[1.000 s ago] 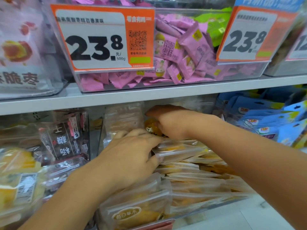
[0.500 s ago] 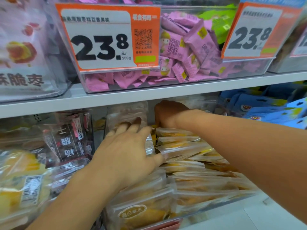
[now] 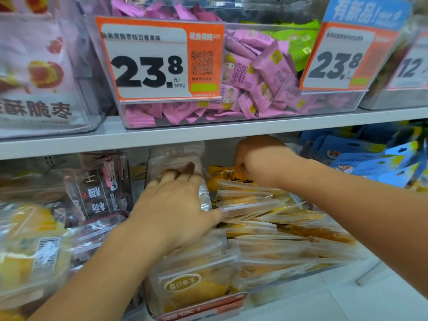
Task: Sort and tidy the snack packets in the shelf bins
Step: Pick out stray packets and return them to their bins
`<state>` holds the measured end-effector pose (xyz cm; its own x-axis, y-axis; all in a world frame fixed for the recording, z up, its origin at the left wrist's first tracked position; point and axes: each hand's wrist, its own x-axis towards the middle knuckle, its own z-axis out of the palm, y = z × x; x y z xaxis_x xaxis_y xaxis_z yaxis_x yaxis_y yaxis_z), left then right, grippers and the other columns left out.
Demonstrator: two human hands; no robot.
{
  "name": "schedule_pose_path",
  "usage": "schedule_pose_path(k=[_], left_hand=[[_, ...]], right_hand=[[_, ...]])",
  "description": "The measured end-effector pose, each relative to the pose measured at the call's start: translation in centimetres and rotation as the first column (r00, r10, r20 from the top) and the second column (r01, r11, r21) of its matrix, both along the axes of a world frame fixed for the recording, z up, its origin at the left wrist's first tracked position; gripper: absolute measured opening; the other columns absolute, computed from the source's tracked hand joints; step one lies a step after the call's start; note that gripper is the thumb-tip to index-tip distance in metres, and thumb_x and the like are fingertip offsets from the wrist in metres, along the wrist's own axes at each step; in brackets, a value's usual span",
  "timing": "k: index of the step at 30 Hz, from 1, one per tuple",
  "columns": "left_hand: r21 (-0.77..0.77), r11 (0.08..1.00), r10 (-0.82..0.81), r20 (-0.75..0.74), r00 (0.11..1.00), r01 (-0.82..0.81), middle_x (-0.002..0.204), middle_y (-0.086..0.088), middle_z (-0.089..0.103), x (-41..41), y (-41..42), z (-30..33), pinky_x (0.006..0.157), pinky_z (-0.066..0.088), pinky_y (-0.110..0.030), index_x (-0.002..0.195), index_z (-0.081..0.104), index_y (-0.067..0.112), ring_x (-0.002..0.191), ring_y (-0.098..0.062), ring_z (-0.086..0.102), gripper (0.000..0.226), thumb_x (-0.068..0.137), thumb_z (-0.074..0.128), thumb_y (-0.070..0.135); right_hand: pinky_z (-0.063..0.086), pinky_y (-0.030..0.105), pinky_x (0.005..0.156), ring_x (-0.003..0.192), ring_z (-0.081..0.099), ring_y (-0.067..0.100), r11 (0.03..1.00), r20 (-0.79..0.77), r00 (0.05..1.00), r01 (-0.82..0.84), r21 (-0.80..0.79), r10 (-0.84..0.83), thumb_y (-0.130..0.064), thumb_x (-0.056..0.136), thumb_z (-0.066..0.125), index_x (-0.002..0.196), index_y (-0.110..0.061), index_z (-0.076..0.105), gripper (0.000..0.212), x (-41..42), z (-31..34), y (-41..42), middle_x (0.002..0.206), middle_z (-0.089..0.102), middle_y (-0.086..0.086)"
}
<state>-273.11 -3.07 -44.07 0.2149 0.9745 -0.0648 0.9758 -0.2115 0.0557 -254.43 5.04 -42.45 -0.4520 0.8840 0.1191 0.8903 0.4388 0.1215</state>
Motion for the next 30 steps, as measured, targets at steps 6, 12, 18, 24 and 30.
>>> schedule_pose_path(k=[6,12,18,24,30], left_hand=[[0.009,1.000,0.004,0.036,0.999,-0.004,0.163,0.006,0.024,0.0,-0.1,0.1,0.116,0.025,-0.041,0.154,0.026,0.030,0.147,-0.023,0.023,0.091,0.081,0.037,0.085],[0.030,0.998,0.046,0.285,0.957,-0.056,0.149,-0.001,0.046,-0.4,0.6,-0.1,0.108,0.042,-0.042,0.158,0.007,0.029,0.134,-0.025,0.045,0.127,0.061,0.065,0.086],[0.096,0.989,-0.145,0.406,0.902,0.115,0.132,0.018,0.058,-0.7,0.6,-0.1,0.098,0.049,-0.033,0.141,0.045,0.043,0.117,-0.010,0.057,0.068,0.080,0.076,0.043],[0.084,0.983,-0.183,0.451,0.873,0.162,0.113,0.027,0.062,-0.6,0.5,0.0,0.087,0.052,-0.027,0.122,0.062,0.046,0.102,-0.001,0.059,0.046,0.082,0.068,0.025],[0.152,0.972,-0.229,0.472,0.851,0.177,0.094,0.027,0.068,0.0,0.5,-0.2,0.086,0.053,-0.034,0.102,0.070,0.047,0.096,0.000,0.061,0.018,0.084,0.073,0.044]], right_hand=[[0.054,0.036,0.075,0.079,0.065,0.026,0.998,-0.184,0.981,-0.058,0.012,0.060,-0.020,0.093,0.062,0.083,-0.009,0.075,0.020,3.6,0.2,-1.3,0.084,0.071,0.009],[0.055,0.019,0.073,0.073,0.068,0.004,0.986,-0.534,0.829,-0.143,0.090,0.169,-0.013,0.084,0.077,0.099,-0.016,0.081,0.015,7.3,-0.8,-3.7,0.079,0.071,-0.008],[0.052,0.014,0.078,0.083,0.068,0.003,0.989,-0.677,0.726,-0.144,0.015,0.116,-0.013,0.081,0.077,0.097,-0.020,0.081,0.017,7.9,-1.4,-5.3,0.085,0.072,-0.011],[0.051,0.015,0.094,0.097,0.064,-0.013,0.965,-0.579,0.815,-0.142,-0.223,-0.014,-0.006,0.084,0.076,0.102,-0.026,0.080,0.027,7.9,-0.7,-7.2,0.105,0.073,-0.017],[0.046,0.026,0.099,0.115,0.057,0.007,0.920,-0.190,0.971,0.059,-0.388,-0.143,-0.042,0.088,0.066,0.140,-0.036,0.052,0.054,4.2,2.5,-6.9,0.129,0.062,-0.012]])
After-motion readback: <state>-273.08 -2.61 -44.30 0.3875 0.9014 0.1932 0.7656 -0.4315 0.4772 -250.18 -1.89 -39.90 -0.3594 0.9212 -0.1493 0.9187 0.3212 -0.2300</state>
